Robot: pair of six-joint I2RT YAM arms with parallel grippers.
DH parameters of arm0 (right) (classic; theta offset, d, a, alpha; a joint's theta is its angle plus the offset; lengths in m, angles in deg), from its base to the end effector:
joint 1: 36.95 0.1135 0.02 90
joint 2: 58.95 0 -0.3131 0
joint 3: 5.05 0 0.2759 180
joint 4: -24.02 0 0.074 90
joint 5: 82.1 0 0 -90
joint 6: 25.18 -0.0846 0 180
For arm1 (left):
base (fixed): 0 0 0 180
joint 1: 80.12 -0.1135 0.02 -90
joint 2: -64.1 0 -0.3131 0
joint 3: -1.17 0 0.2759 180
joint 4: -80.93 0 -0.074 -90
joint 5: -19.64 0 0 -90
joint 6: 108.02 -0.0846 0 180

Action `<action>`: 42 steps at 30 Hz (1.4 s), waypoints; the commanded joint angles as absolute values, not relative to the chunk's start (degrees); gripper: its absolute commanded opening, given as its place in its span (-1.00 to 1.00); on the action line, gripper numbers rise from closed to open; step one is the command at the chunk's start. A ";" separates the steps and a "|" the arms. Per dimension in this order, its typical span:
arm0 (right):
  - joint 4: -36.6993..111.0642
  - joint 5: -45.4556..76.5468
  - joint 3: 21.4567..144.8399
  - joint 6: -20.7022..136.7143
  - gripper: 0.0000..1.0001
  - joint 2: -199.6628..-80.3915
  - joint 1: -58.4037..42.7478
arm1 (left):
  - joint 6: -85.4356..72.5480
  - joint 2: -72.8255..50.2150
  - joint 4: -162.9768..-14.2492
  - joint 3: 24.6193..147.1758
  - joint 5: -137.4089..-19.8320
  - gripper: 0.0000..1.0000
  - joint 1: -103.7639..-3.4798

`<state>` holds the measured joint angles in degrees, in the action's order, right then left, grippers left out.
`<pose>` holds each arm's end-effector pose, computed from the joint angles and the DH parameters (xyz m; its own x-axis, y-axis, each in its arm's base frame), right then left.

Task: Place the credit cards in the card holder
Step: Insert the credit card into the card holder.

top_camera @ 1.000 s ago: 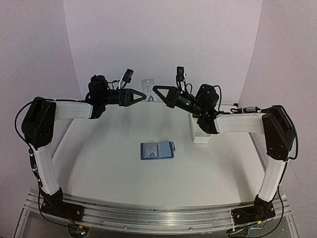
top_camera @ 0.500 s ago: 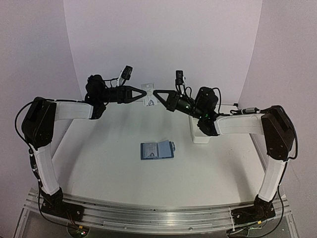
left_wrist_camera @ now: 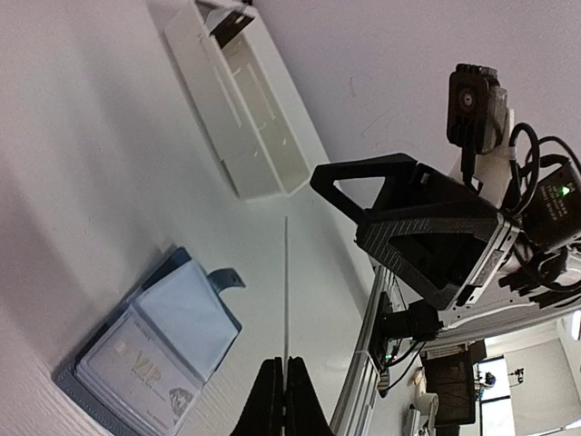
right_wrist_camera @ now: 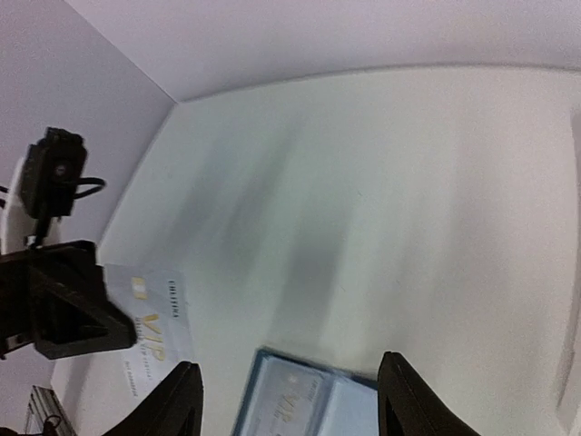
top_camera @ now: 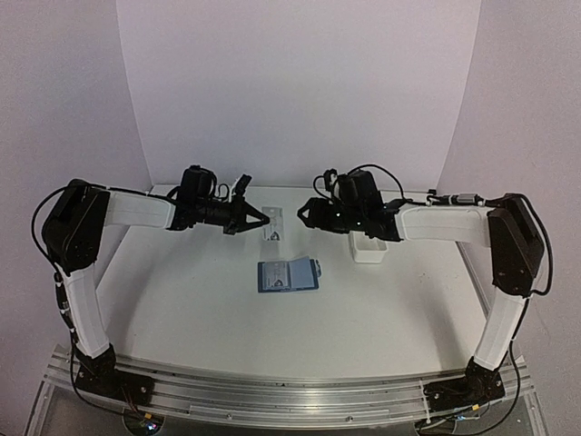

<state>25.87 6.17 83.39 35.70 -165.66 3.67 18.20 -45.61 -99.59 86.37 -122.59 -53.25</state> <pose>0.3971 0.3372 0.2723 -0.5343 0.1826 -0.8253 -0.4226 0.7879 0.4479 0.4083 -0.2818 0.2426 -0.8368 0.0183 -0.5472 0.5288 0.2860 -0.7991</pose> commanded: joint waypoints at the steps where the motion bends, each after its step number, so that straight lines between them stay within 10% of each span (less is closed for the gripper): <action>1: 49.03 0.83 84.77 29.13 0.25 -166.57 5.48 | 16.71 -47.79 -96.27 82.42 -119.07 -1.00 -49.55; 42: 36.37 10.78 71.46 16.33 -0.52 -175.75 6.39 | 15.49 -53.80 -103.99 76.58 -113.24 -1.00 -48.81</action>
<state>32.93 8.96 75.35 21.25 -176.15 6.31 13.88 -54.35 -102.17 76.47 -112.79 -48.46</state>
